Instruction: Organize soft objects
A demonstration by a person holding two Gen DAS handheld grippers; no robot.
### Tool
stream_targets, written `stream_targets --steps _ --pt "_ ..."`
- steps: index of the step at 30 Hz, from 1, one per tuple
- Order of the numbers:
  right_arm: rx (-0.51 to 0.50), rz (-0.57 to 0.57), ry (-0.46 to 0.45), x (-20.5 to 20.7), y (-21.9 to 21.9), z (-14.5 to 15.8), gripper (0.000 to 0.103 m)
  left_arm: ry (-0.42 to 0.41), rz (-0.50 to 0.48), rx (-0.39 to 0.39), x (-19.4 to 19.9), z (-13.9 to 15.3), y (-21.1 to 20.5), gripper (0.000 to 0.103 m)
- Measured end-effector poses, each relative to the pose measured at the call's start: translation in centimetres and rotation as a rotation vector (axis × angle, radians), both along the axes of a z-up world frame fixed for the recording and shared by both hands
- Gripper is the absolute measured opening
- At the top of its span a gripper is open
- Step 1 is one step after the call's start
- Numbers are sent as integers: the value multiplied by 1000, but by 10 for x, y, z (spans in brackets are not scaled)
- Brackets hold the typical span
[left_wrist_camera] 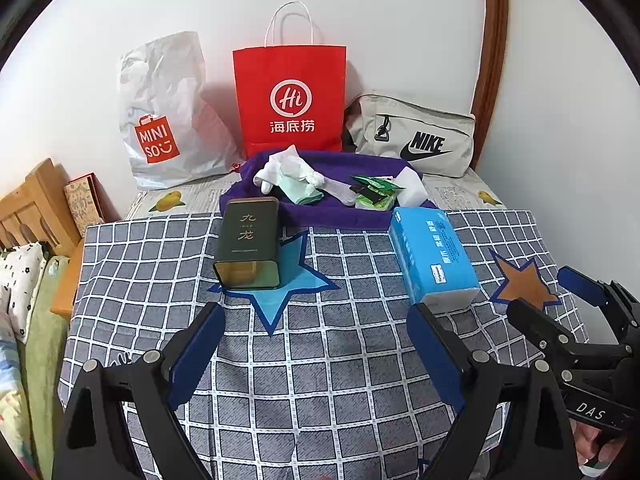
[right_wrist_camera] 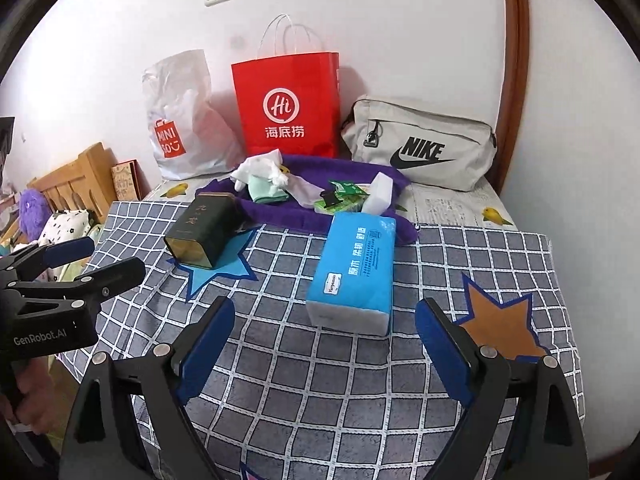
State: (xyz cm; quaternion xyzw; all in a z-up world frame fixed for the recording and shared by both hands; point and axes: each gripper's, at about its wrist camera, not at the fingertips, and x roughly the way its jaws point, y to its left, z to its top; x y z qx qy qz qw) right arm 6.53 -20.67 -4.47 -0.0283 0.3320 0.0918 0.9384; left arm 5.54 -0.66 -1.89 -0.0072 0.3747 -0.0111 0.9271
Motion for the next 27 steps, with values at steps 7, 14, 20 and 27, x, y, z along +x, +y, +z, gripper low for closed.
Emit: stream_targets --steps 7,14,20,27 --pt "20 -4 6 -4 -4 -1 91 9 7 -2 -1 -3 0 92" --pt "33 -25 0 -8 -8 1 91 14 -4 5 -7 -6 -1 92" --pt "28 -27 -3 -10 -8 3 91 1 0 -3 -12 -2 1 92" --pt "29 -29 -4 -12 -9 5 91 -1 8 -3 -13 -1 4 92"
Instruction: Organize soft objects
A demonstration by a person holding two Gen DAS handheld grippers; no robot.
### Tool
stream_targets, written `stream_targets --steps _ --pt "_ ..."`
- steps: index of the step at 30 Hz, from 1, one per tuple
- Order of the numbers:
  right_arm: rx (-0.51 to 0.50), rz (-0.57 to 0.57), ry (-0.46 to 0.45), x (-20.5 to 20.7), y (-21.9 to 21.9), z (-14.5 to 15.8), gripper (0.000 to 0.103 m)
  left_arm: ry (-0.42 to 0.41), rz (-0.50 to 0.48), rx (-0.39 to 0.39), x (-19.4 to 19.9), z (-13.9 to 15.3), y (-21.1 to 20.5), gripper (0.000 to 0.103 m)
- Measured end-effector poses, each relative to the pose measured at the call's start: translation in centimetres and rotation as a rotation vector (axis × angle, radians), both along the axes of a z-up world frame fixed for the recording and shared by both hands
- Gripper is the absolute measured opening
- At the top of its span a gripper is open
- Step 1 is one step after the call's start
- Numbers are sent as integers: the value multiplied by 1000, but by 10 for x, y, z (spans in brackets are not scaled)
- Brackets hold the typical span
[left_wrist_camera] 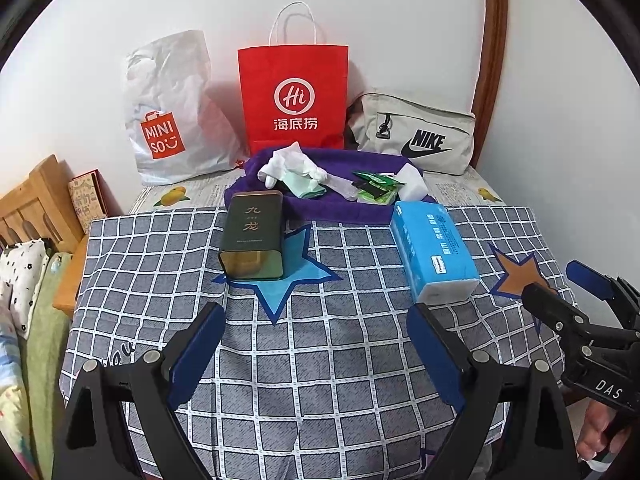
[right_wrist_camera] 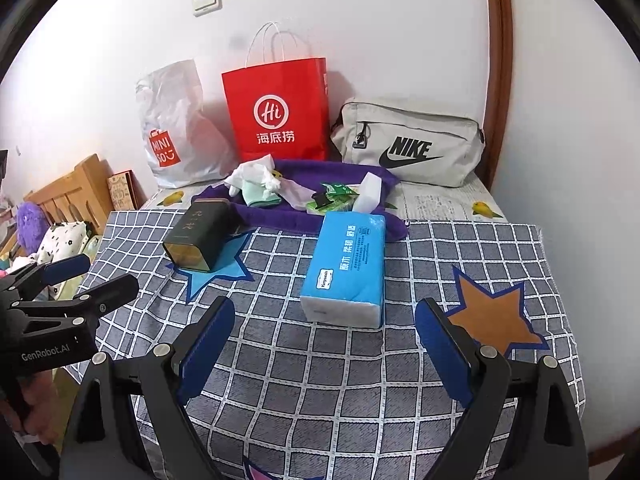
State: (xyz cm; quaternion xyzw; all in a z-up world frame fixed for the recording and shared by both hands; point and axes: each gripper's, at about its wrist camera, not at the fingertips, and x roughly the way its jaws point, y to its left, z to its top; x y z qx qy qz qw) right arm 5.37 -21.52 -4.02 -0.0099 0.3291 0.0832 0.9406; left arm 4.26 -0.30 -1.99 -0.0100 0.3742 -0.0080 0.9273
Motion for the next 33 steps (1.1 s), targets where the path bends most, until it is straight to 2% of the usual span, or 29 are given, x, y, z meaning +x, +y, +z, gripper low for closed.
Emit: stream_targets --steps 33 --pt "-18 -1 -6 -3 -1 2 91 -5 5 -12 -4 2 3 92"
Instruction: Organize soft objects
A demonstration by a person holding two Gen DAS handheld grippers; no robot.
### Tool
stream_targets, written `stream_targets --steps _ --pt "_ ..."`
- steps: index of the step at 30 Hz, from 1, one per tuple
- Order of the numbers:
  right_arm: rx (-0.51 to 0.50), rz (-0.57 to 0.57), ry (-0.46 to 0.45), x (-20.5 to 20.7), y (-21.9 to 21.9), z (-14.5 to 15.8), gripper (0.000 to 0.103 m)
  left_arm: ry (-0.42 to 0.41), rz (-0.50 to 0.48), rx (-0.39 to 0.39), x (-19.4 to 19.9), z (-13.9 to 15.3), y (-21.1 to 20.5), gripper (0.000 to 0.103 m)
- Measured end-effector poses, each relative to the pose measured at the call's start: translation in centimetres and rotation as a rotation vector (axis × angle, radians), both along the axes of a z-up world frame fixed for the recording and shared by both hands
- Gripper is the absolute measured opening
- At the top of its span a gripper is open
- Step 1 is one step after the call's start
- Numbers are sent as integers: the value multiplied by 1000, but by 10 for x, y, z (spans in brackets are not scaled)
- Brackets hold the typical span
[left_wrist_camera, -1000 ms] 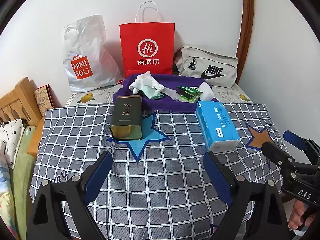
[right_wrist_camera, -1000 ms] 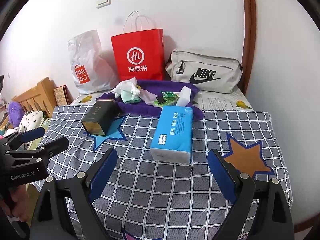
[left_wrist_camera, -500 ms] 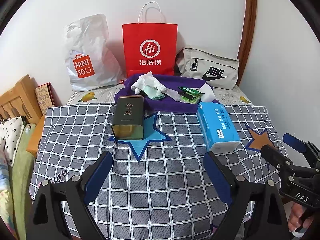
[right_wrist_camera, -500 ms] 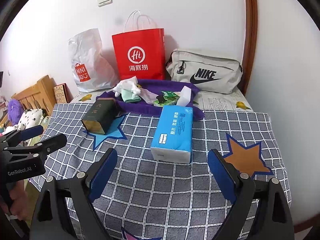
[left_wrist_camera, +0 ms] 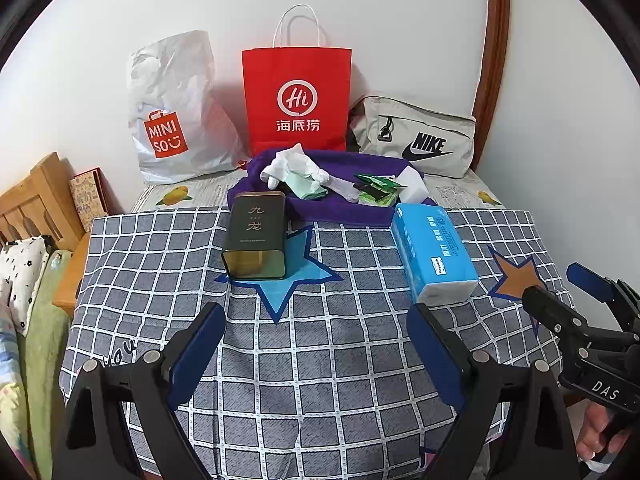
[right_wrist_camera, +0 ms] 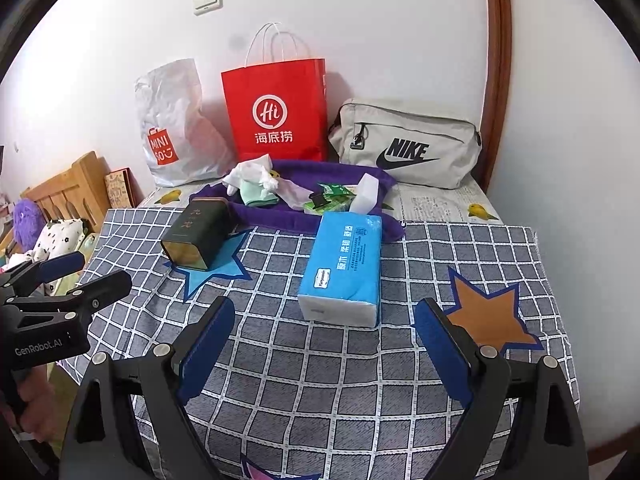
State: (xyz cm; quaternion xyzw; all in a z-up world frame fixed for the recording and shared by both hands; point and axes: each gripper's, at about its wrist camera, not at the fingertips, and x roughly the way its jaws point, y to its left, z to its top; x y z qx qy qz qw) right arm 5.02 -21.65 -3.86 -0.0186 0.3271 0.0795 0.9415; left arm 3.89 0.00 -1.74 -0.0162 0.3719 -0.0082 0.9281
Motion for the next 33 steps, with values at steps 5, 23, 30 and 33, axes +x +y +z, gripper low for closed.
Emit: stream_targets --steps 5,23,30,33 --pt "0 1 -5 -1 -1 1 91 -6 -2 -1 -1 2 0 92" --pt "-1 7 -12 -4 -2 3 91 -11 -2 3 -3 5 1 92" --pt "-2 10 -15 -4 -1 3 91 -15 -3 3 -4 7 2 92" --pt "-4 12 -16 -4 -1 3 91 -16 -3 4 -4 7 2 92"
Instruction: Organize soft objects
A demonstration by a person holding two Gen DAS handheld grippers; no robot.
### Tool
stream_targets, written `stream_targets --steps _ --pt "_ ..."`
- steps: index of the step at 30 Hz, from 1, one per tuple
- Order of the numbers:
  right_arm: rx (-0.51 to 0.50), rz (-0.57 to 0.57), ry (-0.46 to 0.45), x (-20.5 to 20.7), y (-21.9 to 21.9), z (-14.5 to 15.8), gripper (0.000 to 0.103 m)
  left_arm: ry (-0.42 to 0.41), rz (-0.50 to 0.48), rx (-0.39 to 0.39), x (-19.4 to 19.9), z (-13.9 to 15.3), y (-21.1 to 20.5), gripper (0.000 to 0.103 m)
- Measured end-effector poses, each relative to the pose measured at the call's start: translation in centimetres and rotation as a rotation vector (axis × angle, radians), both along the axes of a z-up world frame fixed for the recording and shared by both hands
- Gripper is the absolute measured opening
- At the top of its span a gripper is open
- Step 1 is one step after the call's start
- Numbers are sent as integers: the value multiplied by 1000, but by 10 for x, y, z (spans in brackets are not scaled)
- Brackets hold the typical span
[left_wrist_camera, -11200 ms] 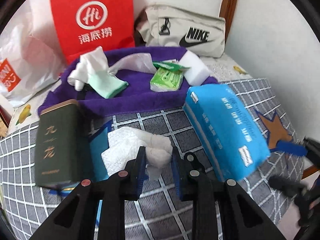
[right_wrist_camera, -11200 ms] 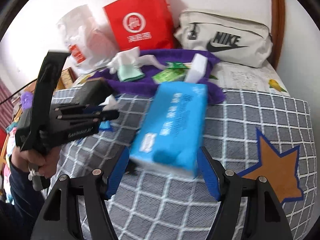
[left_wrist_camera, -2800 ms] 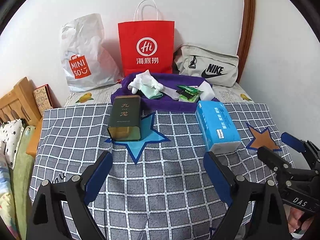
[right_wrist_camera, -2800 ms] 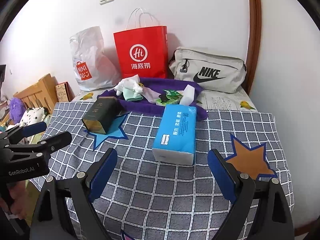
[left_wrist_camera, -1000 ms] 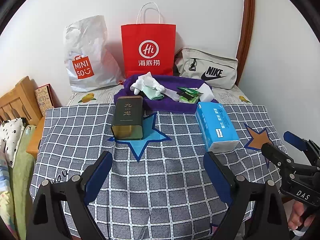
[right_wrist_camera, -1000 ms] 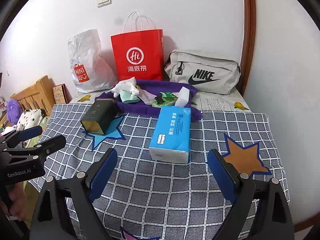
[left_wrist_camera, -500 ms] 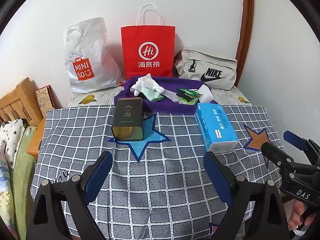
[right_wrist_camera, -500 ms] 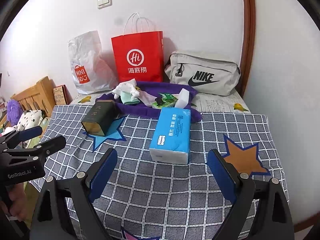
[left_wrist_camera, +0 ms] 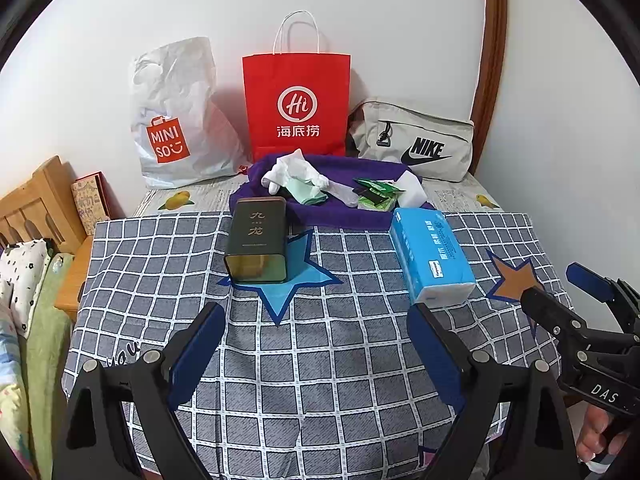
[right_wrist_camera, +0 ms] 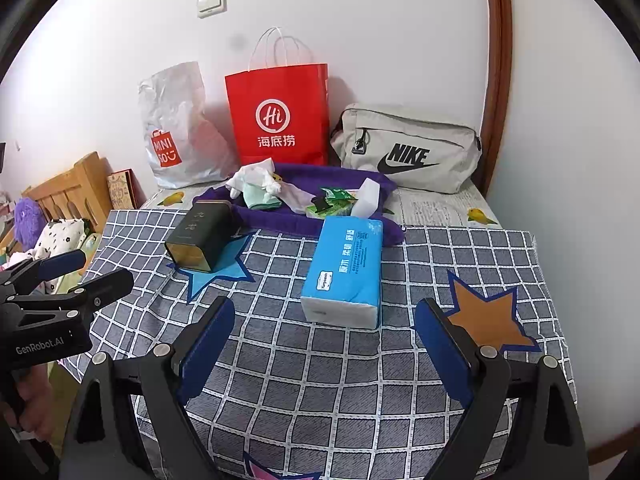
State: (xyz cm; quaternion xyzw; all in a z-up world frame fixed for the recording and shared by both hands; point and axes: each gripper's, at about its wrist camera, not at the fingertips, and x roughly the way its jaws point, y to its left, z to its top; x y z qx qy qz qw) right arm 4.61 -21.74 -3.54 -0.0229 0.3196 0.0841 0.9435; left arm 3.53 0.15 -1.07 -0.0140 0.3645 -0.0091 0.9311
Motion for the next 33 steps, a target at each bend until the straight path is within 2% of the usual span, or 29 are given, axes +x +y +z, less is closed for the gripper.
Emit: stream_targets --steps 33 --pt "-7 9 2 -1 1 2 91 -5 4 -2 0 1 0 92"
